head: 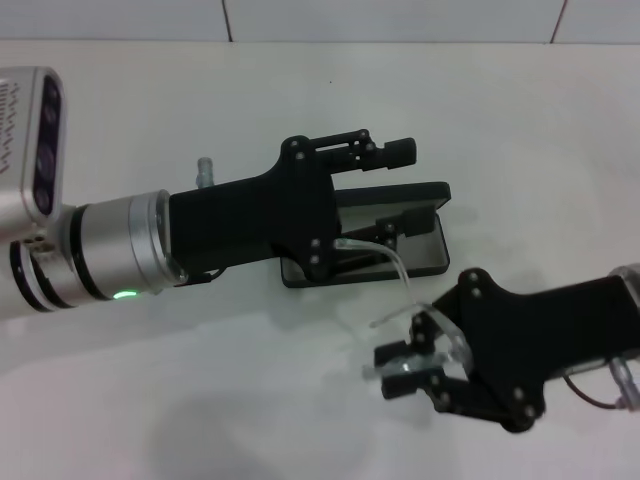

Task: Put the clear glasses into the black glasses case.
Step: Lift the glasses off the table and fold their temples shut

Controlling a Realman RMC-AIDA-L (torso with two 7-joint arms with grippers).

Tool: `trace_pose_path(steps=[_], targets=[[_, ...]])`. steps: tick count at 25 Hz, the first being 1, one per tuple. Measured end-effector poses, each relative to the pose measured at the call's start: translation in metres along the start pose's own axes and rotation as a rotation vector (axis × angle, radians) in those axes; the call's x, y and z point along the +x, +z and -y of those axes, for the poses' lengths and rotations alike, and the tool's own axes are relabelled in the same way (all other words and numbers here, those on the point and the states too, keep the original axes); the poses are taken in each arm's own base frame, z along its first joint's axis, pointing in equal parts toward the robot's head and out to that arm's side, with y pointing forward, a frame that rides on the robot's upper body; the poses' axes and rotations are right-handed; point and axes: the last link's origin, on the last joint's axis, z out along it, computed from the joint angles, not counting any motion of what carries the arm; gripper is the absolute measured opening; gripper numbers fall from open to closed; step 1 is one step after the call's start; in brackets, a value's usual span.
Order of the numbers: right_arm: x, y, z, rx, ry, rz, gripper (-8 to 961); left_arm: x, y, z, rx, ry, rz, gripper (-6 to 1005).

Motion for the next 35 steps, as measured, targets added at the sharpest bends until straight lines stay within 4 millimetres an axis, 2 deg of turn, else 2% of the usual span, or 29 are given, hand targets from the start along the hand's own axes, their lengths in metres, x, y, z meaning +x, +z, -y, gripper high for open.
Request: trace_pose_path(steps=[5,16,35], targets=[[0.002,-0.001,0.009,0.052,0.064,-0.025,117,-0.001,-0.002,-0.001,0.001,0.005,0.004,585],[0.000,0.000,0.015,0.078,0.084,-0.014,117,-0.003,-0.003,-0.003,-0.007,0.004,0.018,585],[0.002,-0.001,0.016,0.097,0.123,-0.020,116,-0.005,-0.006,-0.005,-0.004,-0.001,0.025,584]])
